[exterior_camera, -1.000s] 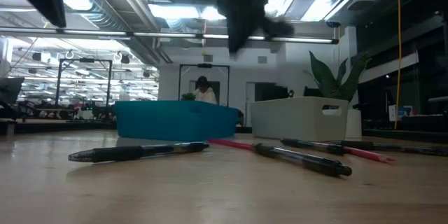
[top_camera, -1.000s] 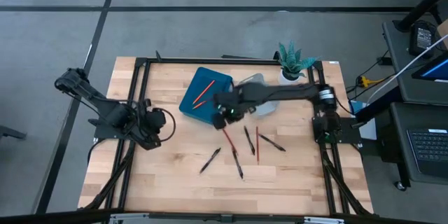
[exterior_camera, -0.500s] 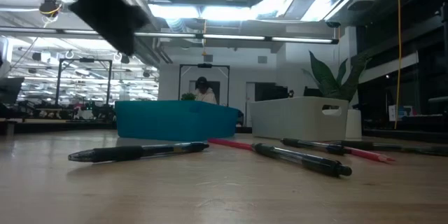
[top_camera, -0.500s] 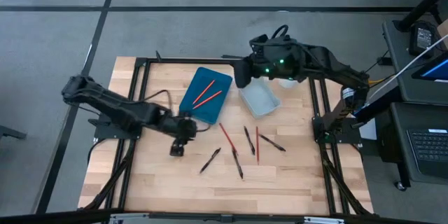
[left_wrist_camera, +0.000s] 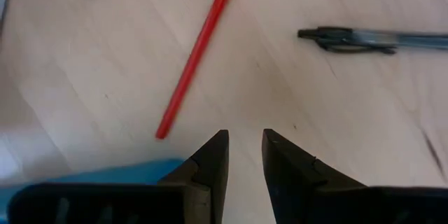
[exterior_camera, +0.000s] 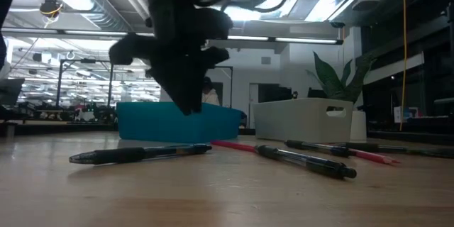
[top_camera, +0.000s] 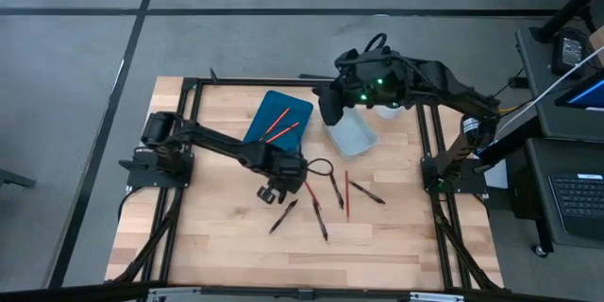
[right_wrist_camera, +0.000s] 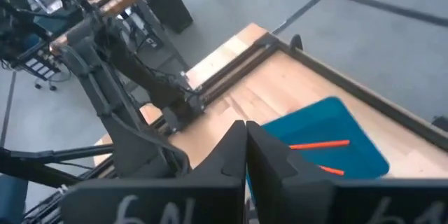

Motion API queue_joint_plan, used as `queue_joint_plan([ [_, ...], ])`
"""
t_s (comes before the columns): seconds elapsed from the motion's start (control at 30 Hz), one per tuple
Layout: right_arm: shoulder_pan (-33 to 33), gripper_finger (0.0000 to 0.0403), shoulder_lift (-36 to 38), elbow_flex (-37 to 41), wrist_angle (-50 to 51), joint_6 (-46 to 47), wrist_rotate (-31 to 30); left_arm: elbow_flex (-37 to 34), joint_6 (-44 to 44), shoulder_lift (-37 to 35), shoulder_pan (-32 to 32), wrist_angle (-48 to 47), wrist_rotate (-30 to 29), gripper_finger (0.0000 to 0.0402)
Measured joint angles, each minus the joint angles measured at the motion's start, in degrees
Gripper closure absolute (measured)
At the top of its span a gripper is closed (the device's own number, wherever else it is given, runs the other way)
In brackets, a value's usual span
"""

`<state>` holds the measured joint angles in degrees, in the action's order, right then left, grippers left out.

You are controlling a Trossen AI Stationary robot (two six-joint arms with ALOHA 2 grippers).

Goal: Sort pens & pencils
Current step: Put the red pencil into the blue bin

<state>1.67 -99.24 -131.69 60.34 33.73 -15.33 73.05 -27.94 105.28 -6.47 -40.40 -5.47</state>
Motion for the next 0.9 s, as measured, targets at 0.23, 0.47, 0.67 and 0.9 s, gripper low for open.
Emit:
queue_joint_plan([
  [0.23,1.7,0.0389,0.7,-3.1,-6.4,-6.7,-3.6,0.6,-6.6,0.2,0.3,6.3,-0.4,0.0321],
  [0.47,4.5,0.0389,1.7,-3.3,-11.8,-8.8,0.5,0.5,-10.6,1.0,0.9,6.6,-0.4,0.0321],
  [0.67,5.9,0.0389,1.5,-3.2,-11.8,-8.9,1.8,0.5,-13.3,2.7,0.8,9.4,0.8,0.0321],
  [0.9,6.0,0.0389,1.4,-3.2,-12.9,-9.7,2.0,1.6,-15.0,7.0,0.3,9.8,0.6,0.0321],
])
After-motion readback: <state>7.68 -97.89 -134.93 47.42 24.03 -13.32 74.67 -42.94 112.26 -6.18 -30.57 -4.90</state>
